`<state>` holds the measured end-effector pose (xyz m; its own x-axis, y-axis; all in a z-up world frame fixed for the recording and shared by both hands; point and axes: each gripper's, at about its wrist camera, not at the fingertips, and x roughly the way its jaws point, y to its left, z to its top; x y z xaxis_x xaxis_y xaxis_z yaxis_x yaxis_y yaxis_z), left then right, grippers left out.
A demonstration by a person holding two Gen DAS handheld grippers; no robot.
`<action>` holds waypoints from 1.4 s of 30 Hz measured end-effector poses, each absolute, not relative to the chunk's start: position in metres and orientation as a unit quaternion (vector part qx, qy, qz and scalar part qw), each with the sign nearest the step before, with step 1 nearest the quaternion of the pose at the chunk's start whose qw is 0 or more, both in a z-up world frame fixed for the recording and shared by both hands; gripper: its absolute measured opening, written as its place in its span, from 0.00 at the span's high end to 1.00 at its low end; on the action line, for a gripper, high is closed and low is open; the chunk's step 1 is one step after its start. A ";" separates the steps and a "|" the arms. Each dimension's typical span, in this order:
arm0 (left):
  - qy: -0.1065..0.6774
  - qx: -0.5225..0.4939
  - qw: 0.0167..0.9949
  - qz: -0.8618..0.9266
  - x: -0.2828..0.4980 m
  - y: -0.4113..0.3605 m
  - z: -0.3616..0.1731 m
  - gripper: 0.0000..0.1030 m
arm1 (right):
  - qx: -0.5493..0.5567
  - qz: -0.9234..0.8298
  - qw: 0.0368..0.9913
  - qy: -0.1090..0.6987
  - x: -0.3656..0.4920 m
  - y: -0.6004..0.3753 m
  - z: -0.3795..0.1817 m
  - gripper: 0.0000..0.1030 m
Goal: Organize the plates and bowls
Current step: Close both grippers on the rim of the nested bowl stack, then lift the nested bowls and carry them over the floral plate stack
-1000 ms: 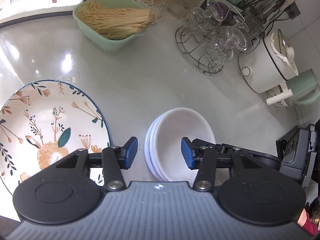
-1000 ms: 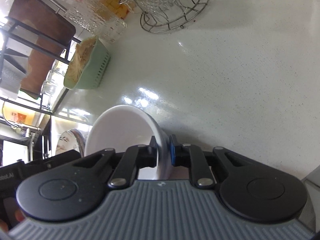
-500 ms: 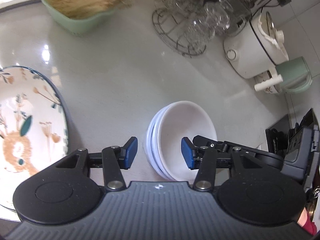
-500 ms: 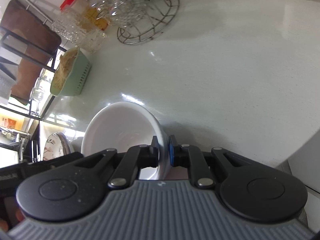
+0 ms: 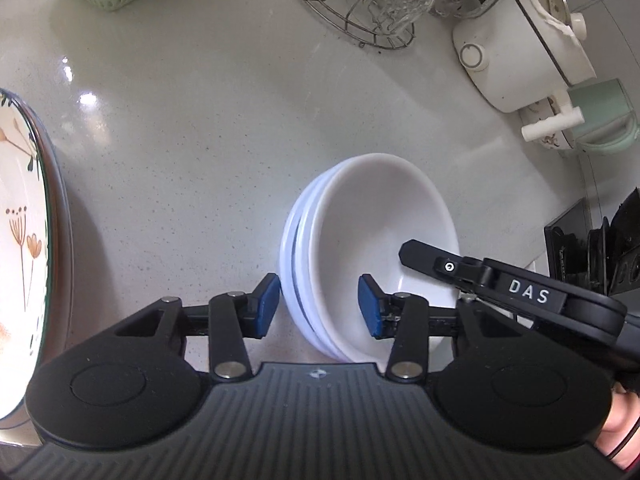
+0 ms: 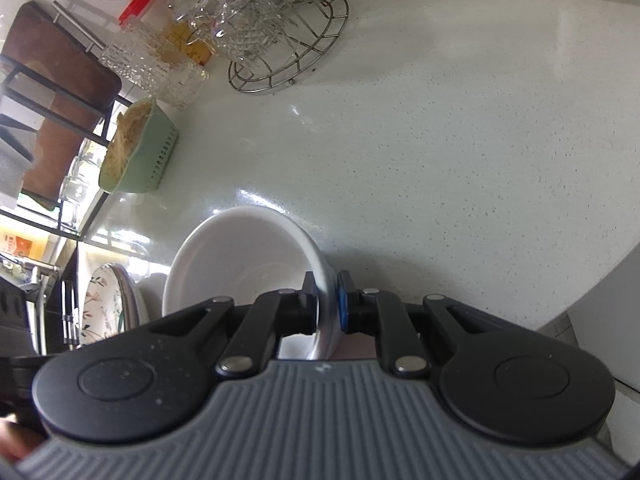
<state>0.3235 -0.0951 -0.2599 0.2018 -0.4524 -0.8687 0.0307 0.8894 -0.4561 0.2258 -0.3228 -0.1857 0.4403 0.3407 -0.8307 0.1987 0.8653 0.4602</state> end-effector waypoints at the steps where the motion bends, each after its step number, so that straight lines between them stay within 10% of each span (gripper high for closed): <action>1: 0.611 -0.170 0.757 -0.157 0.324 -0.095 -0.260 0.60 | 0.256 0.042 0.809 0.528 0.226 -0.323 -0.185 0.87; 42: 0.570 -0.180 0.784 -0.169 0.280 -0.036 -0.139 0.62 | 0.283 0.056 0.819 0.495 0.184 -0.281 -0.097 0.86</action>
